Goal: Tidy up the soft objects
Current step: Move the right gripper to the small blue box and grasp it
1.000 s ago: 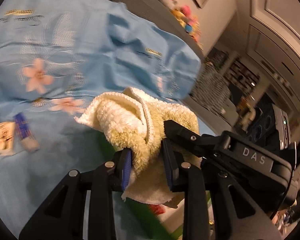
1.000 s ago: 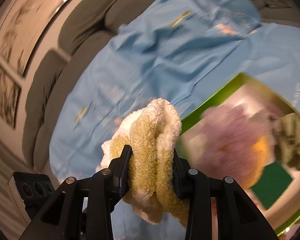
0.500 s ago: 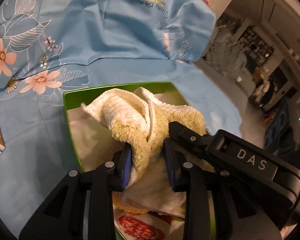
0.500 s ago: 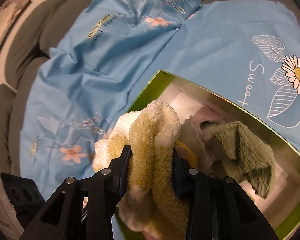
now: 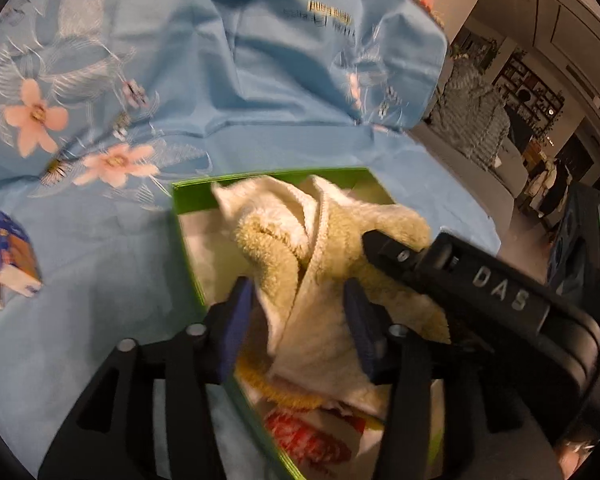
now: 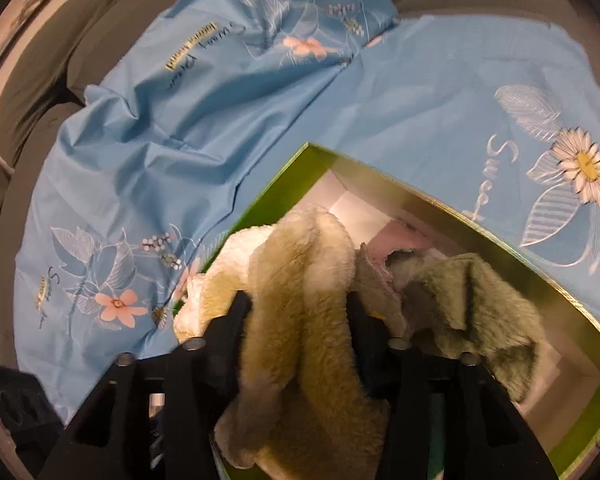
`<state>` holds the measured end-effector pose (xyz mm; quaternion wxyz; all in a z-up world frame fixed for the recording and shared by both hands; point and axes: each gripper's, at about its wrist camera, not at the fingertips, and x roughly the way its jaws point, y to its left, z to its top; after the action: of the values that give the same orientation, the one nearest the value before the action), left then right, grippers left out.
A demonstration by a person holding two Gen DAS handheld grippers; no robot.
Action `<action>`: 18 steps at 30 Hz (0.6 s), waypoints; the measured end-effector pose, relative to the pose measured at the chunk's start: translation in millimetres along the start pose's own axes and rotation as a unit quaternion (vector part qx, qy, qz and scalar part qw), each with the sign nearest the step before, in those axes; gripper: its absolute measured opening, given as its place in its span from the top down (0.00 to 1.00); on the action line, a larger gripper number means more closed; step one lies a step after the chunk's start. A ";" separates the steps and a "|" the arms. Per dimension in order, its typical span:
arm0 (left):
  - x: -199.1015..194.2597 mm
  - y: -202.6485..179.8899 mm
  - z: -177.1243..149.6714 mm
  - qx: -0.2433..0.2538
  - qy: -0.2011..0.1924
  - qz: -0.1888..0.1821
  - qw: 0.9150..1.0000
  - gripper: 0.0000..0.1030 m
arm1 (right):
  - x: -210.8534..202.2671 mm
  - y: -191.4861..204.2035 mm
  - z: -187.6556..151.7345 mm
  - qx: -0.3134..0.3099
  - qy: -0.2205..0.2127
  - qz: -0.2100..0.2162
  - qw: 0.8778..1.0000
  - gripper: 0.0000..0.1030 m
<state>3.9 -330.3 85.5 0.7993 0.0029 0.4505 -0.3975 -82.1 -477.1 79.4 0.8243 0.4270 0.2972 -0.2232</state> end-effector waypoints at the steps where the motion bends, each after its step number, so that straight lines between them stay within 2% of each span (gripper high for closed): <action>1: -7.9 0.4 -1.2 0.002 -0.010 0.002 1.000 0.40 | -5.5 1.8 -1.1 -0.003 -0.008 -0.006 1.000 0.28; 2: -16.6 1.3 -2.9 0.005 -0.019 0.006 1.000 0.36 | -10.3 3.6 -2.6 -0.003 -0.016 -0.010 1.000 0.23; 3: -23.7 1.9 -4.5 0.009 -0.026 0.010 1.000 0.26 | -14.7 5.7 -4.4 -0.003 -0.021 -0.009 1.000 0.22; 4: -31.8 3.4 -6.1 0.011 -0.034 0.013 0.999 0.21 | -18.2 7.6 -6.2 -0.003 -0.024 -0.003 1.000 0.22; 7: -58.6 12.7 -11.7 -0.001 -0.061 0.017 0.998 0.20 | -25.5 16.4 -10.5 -0.015 -0.032 0.006 0.999 0.17; 10: -83.5 27.6 -19.4 -0.015 -0.080 0.013 0.997 0.19 | -34.5 28.4 -14.6 -0.041 -0.051 -0.025 0.998 0.17; 14: -111.0 55.3 -35.6 -0.045 -0.094 0.050 0.993 0.18 | -56.3 43.0 -22.6 -0.074 -0.110 -0.062 0.989 0.15; 18: -142.9 93.3 -59.9 -0.072 -0.107 0.108 0.986 0.16 | -66.7 56.3 -28.7 -0.095 -0.129 -0.036 0.986 0.10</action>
<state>-19.3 -154.3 120.3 0.8793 -0.0486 0.3865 -0.2739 -104.0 -415.4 143.8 0.8839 0.3034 0.2232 -0.2773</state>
